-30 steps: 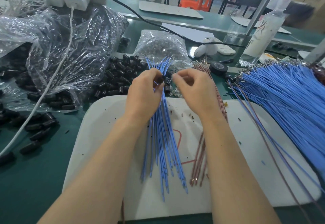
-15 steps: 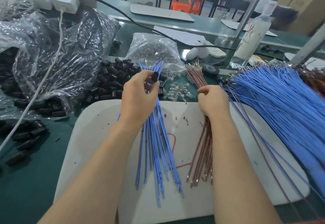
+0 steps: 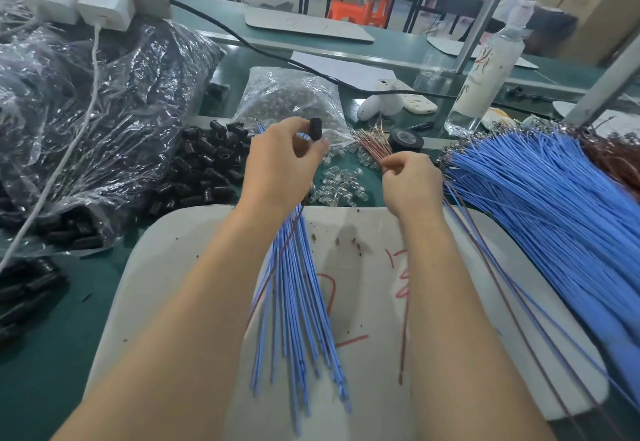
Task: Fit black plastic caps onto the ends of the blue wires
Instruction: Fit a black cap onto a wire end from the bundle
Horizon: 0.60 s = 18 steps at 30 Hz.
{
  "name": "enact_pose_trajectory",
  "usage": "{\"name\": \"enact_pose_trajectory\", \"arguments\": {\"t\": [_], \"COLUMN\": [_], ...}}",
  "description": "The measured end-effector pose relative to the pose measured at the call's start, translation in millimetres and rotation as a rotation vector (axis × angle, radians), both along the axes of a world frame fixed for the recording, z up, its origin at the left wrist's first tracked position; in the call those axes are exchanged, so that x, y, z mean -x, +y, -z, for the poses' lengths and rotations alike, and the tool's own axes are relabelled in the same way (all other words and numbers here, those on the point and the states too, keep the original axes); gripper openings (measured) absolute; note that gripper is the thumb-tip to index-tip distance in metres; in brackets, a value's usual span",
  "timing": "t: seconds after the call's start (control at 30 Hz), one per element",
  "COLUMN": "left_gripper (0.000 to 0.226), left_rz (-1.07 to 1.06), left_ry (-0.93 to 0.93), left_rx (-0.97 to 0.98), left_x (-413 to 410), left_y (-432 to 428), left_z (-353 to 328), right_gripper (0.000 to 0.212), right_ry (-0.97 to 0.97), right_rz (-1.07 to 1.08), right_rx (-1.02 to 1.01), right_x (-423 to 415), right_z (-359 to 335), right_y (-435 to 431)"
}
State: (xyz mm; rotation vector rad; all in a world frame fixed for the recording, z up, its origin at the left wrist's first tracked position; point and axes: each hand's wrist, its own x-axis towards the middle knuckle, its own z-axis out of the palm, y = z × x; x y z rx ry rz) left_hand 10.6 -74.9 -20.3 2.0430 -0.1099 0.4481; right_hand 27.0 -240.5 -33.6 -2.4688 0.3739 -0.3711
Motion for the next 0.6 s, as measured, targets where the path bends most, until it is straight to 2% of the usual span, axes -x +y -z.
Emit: {"name": "enact_pose_trajectory", "arguments": {"t": [0.23,0.47,0.53,0.6], "left_gripper": [0.018,0.017,0.017,0.017], "left_rz": [0.014,0.03,0.007,-0.018], "left_ry": [0.08,0.143,0.126,0.102], "left_rx": [-0.036,-0.07,-0.095,-0.115], "left_x": [-19.9,-21.2,-19.3,-15.7], "left_y": [-8.7,-9.2,-6.4,-4.6], "left_z": [-7.5,1.8,2.2,2.0], "right_gripper": [0.032,0.027,0.026,0.022], "right_ry": [0.186,0.075,0.017,-0.002], "right_rz": [-0.135,-0.093,-0.126,-0.18], "right_rx": [0.03,-0.026,-0.181,-0.483], "right_x": [-27.2,-32.8,-28.2,-18.4], "right_z": [2.8,10.0,6.4,-2.2], "right_y": [16.8,24.1,21.5,20.3]}}
